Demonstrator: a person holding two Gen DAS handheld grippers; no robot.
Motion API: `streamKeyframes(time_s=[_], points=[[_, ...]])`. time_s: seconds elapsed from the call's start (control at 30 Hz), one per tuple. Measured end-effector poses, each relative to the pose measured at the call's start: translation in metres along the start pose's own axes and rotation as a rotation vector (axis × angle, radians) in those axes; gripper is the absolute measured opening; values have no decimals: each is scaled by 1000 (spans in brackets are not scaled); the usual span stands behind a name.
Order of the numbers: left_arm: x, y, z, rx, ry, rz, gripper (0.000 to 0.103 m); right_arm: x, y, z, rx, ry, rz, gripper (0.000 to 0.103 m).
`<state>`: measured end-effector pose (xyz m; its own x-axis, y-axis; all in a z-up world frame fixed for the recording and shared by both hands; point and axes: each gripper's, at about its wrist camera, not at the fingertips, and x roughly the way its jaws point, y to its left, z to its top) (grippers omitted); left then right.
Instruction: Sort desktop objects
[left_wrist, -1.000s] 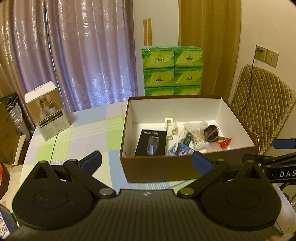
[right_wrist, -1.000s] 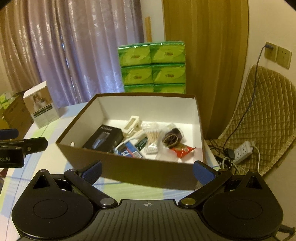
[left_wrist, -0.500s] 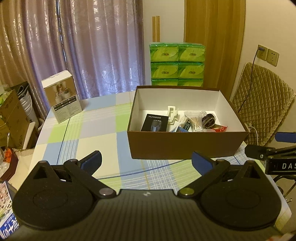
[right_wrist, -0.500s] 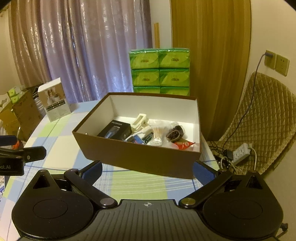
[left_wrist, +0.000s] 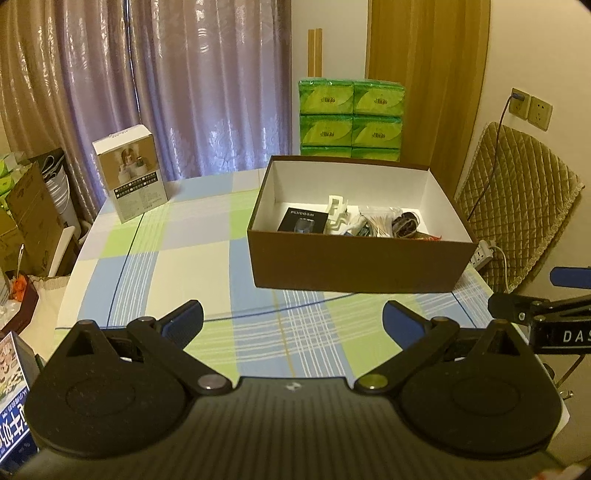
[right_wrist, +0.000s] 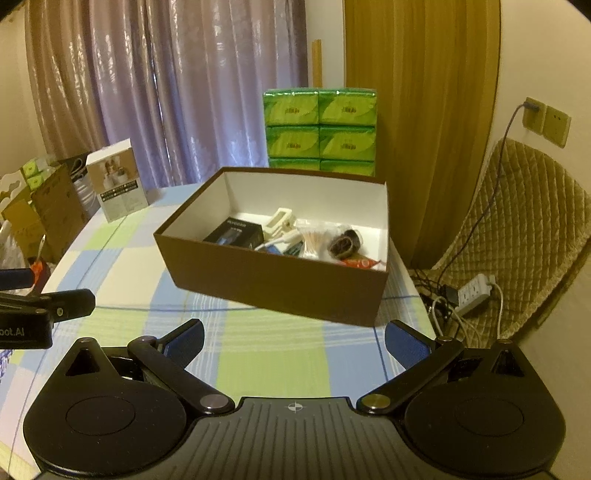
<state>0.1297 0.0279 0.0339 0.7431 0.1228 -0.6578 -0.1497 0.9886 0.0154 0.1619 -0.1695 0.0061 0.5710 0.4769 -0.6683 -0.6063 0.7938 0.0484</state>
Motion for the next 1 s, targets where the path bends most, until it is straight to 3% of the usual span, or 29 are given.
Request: streamKeyframes(time_s=[1.0], points=[[-34, -20, -54, 10, 60, 41, 102, -30, -5, -59, 17, 84, 16, 101]])
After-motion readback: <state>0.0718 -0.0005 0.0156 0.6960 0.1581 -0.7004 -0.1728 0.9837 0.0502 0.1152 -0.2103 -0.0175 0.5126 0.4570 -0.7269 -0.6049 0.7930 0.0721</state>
